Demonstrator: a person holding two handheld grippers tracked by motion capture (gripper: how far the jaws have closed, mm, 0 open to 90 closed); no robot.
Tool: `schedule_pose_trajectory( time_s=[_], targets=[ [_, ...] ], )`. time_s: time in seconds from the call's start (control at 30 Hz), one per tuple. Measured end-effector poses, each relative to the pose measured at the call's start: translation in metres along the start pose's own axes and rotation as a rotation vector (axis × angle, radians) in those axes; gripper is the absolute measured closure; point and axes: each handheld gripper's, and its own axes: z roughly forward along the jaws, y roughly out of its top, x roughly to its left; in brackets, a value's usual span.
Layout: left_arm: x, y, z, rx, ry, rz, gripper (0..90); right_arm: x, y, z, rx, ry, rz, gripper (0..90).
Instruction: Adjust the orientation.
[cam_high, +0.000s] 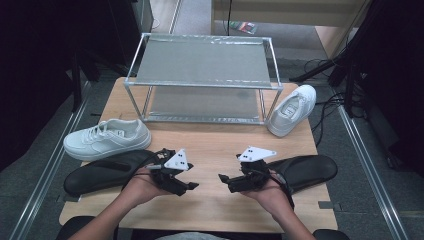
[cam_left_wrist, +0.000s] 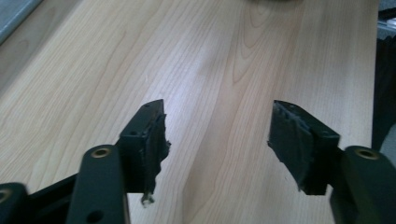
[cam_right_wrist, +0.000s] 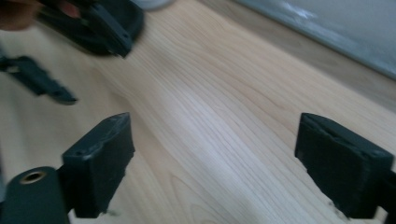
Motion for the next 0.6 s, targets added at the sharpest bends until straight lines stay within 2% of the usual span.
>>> schedule_pose_trajectory(
  time_s=[0.03,0.1,0.17,0.23,0.27,0.3,0.33,0.53,0.57,0.6],
  targets=[
    [0.0,0.0,0.0,0.0,0.0,0.0,38.9,0.0,0.0,0.0,0.0,0.0,0.0,13.8],
    [0.001,-0.003,-0.003,-0.005,-0.003,-0.021,39.1,-0.001,0.001,-0.005,-0.02,0.04,-0.017,15.3],
    [0.002,-0.008,-0.005,-0.004,-0.002,-0.037,39.9,0.001,0.001,-0.005,-0.006,0.064,-0.019,13.8],
    [0.003,-0.01,-0.006,0.001,0.0,-0.048,40.4,0.001,0.001,-0.004,-0.003,0.064,-0.015,13.7],
    [0.005,-0.013,-0.007,0.0,-0.009,-0.087,42.5,0.003,0.002,-0.003,0.004,0.057,-0.004,14.7],
    [0.005,-0.013,-0.007,0.0,-0.009,-0.087,44.0,0.003,0.002,-0.003,0.004,0.057,-0.004,14.7],
    [0.008,-0.015,-0.009,0.006,-0.01,-0.114,44.4,0.004,0.002,-0.003,0.008,0.04,-0.015,19.0],
    [0.006,-0.023,-0.018,-0.007,0.007,-0.133,43.6,0.001,0.001,-0.002,0.038,0.034,-0.02,28.2],
    [0.006,-0.023,-0.019,-0.001,0.003,-0.139,44.2,-0.001,0.0,-0.001,0.046,0.039,-0.014,29.4],
    [0.005,-0.021,-0.02,0.008,-0.042,-0.148,45.7,-0.001,0.001,-0.001,0.05,0.043,-0.006,30.5]
  ],
)
